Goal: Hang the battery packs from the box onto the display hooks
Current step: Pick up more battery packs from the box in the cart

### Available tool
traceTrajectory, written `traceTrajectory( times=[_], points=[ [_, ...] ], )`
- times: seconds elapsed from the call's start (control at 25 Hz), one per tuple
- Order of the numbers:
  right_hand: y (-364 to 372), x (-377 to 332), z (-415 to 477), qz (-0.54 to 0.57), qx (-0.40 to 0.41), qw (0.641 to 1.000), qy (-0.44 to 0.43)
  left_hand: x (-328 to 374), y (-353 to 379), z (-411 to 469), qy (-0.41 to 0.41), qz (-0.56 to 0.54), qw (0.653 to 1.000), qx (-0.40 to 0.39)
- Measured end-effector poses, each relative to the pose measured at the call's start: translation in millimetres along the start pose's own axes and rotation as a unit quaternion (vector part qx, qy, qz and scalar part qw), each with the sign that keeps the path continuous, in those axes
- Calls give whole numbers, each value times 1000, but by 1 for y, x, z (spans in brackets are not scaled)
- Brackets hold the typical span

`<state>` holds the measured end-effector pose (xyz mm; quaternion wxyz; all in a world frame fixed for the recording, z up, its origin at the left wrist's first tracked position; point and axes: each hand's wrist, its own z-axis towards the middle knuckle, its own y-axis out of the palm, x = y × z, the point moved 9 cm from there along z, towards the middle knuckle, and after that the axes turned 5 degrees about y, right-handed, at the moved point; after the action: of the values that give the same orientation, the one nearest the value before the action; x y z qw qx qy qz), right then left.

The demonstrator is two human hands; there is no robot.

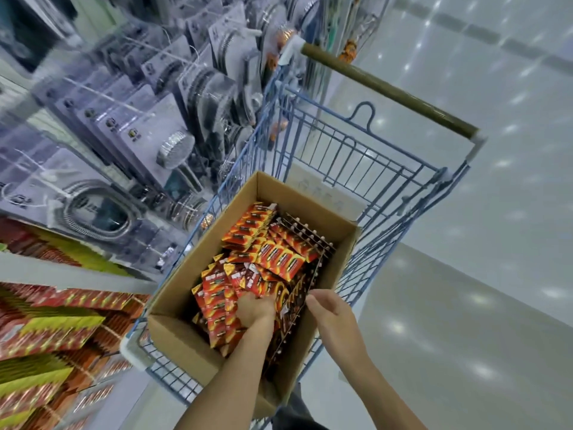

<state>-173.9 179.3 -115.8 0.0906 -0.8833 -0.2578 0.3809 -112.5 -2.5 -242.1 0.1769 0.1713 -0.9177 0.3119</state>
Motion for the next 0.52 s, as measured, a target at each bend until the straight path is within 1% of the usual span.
traceTrajectory(
  times=[0.08,0.16,0.24,0.32,0.4,0.44,0.52],
  points=[
    [1,-5,3,-3,-1,1000,-3,2,-6,-6,15,-33,999,17],
    [3,-15,11,-4,-2,1000,-5,2,-23,-12,48,-84,995,28],
    [6,-27,30,8,1,1000,2,-1,-49,-18,85,-138,987,22],
    [13,-34,59,-1,8,999,34,-2,-80,-27,120,-182,976,-1],
    [26,-37,95,-38,3,997,66,2,-107,-38,138,-235,962,-33],
    [34,-40,112,-65,-6,996,64,5,-120,-44,140,-264,953,-46],
    [59,-49,142,-148,-35,988,31,12,-144,-53,142,-312,937,-72]
  ],
)
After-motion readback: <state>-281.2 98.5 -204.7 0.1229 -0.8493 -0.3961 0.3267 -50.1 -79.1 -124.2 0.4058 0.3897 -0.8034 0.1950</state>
